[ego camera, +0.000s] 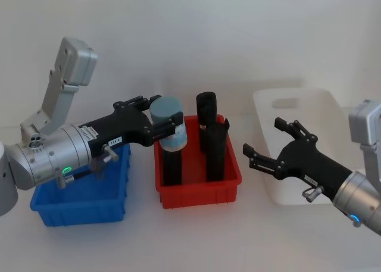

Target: Pick the cotton swabs from the blue box and place them into the white box.

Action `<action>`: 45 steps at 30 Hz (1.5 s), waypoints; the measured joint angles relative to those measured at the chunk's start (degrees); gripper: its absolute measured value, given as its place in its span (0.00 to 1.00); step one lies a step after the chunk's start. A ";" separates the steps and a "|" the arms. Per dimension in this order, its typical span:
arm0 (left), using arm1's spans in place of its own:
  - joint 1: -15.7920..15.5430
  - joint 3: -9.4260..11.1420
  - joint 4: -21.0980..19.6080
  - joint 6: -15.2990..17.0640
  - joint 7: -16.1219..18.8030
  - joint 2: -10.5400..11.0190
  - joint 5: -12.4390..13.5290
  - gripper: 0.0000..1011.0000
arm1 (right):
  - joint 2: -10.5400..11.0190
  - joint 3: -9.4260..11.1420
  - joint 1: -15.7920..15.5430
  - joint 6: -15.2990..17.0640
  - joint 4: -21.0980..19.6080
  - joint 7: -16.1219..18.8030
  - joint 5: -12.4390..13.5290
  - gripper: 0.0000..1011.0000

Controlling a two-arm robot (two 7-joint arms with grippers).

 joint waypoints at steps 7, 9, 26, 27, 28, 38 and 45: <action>0.00 0.00 0.00 0.00 -0.04 0.00 0.00 0.66 | -1.76 -0.97 5.35 1.16 4.66 7.10 -1.75 0.99; 0.00 0.00 0.00 0.00 -0.05 0.00 0.00 0.66 | -2.16 -1.19 6.53 1.39 5.80 8.31 -2.01 0.99; 0.00 0.00 0.00 -0.01 -0.06 0.00 0.01 0.66 | -6.39 -3.87 16.68 3.32 17.67 19.98 -4.86 0.99; 0.00 0.00 0.00 -0.01 -0.06 0.01 0.01 0.66 | -6.39 -3.87 16.68 3.32 17.67 19.98 -4.86 0.99; 0.01 0.00 0.01 -0.01 -0.06 0.00 0.01 0.66 | -6.74 -4.07 17.41 3.32 18.64 20.71 -5.03 0.99; 0.00 0.00 0.00 -0.01 -0.05 0.01 0.01 0.66 | -8.78 -5.40 21.55 2.71 24.41 24.44 -5.28 0.99; 0.00 0.00 0.00 -0.01 -0.05 0.00 0.01 0.66 | -9.77 -6.04 23.63 2.26 27.15 26.59 -4.77 0.99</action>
